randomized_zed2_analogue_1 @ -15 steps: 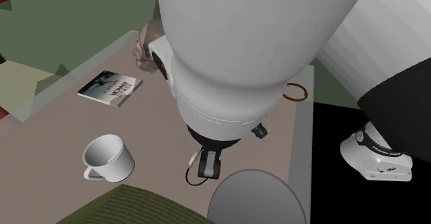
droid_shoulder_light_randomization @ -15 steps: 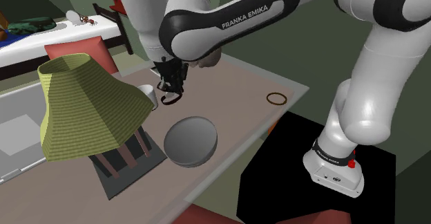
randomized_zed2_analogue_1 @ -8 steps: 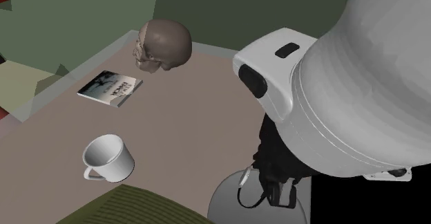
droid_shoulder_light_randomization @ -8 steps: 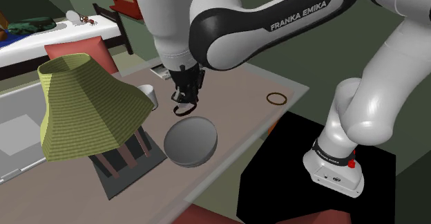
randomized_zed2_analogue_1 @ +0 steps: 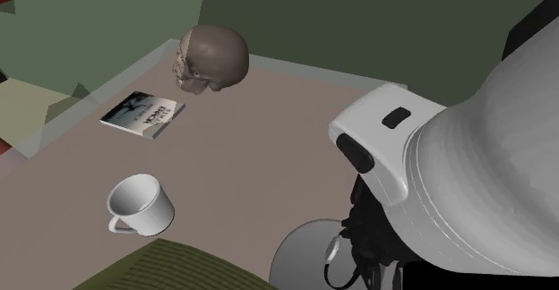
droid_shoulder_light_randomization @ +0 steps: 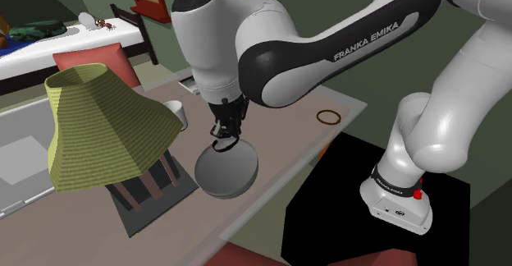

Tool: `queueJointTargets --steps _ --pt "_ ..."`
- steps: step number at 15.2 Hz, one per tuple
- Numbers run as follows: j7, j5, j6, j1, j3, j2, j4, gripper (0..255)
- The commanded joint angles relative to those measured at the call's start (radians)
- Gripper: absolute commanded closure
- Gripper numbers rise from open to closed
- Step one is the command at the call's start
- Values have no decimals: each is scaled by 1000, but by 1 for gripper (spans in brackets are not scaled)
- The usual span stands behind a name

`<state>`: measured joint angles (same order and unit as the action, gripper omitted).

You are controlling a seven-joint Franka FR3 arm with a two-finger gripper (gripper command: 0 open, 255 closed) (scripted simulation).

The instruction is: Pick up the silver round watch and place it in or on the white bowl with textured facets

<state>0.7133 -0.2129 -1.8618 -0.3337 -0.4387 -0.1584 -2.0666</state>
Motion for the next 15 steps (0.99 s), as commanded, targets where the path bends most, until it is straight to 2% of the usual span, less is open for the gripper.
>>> queueJointTargets --steps 1,9,15 --pt "7 -5 -26 1 -1 8 -20 255" --pt "45 -29 -130 2 -6 41 -98 255" --pt "45 -29 -130 2 -6 41 -98 255"
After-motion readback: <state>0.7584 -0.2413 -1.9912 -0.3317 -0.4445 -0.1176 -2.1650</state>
